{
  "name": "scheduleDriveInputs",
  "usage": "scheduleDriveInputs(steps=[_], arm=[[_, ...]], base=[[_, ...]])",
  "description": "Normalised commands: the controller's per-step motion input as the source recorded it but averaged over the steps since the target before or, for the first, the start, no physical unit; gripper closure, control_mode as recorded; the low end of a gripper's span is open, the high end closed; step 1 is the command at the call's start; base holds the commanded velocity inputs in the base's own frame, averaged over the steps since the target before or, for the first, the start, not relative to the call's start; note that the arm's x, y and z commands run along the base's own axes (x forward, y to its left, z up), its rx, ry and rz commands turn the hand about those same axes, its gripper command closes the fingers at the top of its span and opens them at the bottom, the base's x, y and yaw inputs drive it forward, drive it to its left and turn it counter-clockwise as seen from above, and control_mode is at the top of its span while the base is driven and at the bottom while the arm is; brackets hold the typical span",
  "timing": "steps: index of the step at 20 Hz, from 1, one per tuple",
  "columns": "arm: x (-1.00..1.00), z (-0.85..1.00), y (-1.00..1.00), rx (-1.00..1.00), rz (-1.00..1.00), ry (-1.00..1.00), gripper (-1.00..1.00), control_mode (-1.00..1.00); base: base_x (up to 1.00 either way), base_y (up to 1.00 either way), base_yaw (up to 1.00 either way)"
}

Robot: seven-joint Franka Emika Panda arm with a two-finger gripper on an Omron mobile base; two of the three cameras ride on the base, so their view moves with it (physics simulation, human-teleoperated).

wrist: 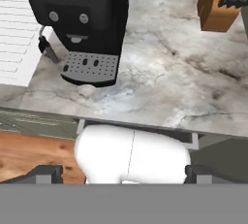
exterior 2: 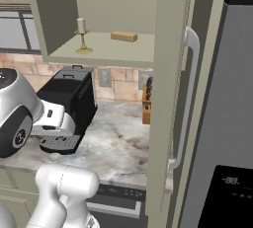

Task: Pick the candle and candle from the dining table and place them in the open cabinet. Close the cabinet after placing the objects.

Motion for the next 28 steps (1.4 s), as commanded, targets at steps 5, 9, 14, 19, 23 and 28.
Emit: scheduleDriveInputs(steps=[5,9,14,19,23,28], arm=[[-0.26,0.00,0.00,0.03,-0.06,0.07,-1.00,-1.00],[-0.04,0.00,0.04,0.00,-0.03,0.03,-1.00,-1.00],[0.00,0.00,0.00,0.00,0.00,0.00,-1.00,-1.00],[0.00,0.00,0.00,0.00,0.00,0.00,-1.00,-1.00],[0.00,0.00,0.00,0.00,0.00,0.00,-1.00,-1.00],[0.00,0.00,0.00,0.00,0.00,0.00,-1.00,1.00]], base=[[0.00,0.00,0.00],[0.00,0.00,0.00],[0.00,0.00,0.00],[0.00,0.00,0.00],[0.00,0.00,0.00],[-0.45,0.16,0.00]])
